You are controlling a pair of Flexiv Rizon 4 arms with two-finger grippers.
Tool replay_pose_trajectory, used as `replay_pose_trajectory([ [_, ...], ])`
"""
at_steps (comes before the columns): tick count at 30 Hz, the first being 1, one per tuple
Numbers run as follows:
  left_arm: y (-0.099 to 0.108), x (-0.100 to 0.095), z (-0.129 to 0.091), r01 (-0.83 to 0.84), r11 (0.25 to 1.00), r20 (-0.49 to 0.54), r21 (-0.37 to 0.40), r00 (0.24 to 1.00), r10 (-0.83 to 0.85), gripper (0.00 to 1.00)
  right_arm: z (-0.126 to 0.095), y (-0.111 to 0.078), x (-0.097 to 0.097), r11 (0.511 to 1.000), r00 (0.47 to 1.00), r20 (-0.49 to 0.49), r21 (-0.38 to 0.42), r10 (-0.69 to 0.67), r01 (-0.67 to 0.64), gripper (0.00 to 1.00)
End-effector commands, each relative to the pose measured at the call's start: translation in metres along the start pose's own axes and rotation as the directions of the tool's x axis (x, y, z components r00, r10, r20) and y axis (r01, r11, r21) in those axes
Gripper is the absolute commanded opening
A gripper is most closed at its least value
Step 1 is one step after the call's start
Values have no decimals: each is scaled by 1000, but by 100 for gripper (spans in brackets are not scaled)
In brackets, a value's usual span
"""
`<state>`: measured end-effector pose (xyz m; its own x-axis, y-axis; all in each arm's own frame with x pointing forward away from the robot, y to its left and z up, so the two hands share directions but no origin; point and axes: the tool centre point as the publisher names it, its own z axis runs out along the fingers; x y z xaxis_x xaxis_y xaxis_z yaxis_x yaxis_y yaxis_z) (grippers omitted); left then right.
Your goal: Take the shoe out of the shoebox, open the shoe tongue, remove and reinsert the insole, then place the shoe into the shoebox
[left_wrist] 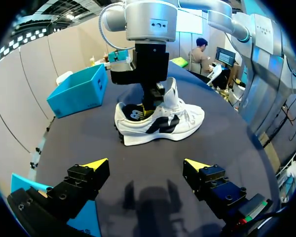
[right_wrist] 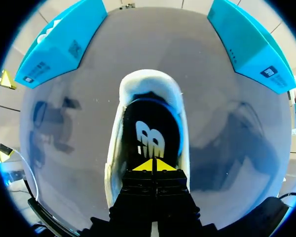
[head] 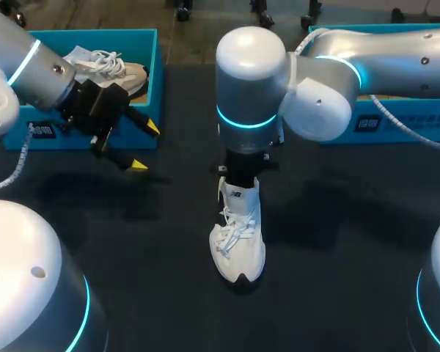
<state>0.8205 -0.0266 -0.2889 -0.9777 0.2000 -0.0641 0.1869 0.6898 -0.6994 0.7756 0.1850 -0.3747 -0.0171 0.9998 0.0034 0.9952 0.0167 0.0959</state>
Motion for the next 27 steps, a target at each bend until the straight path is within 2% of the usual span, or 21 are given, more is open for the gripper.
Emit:
replay_pose_trajectory([
  [1, 0, 1, 0, 0, 1000, 1, -3, 1000, 0, 100, 12, 2, 8, 1000, 1000, 12, 14, -12, 12, 0],
  [4, 0, 1, 0, 0, 1000, 1, -3, 1000, 0, 100, 14, 2, 8, 1000, 1000, 15, 19, -12, 12, 0],
  [14, 0, 1, 0, 0, 1000, 1, -3, 1000, 0, 100, -22, 7, 5, 999, 996, 89, -46, -8, 12, 0],
  [21, 0, 1, 0, 0, 1000, 1, -3, 1000, 0, 100, -15, 17, -1, 993, 991, 133, -110, -24, 39, 0],
  [27, 0, 1, 0, 0, 1000, 1, -3, 1000, 0, 100, 6, 25, -1, 987, 986, 158, -144, -50, 74, 0],
])
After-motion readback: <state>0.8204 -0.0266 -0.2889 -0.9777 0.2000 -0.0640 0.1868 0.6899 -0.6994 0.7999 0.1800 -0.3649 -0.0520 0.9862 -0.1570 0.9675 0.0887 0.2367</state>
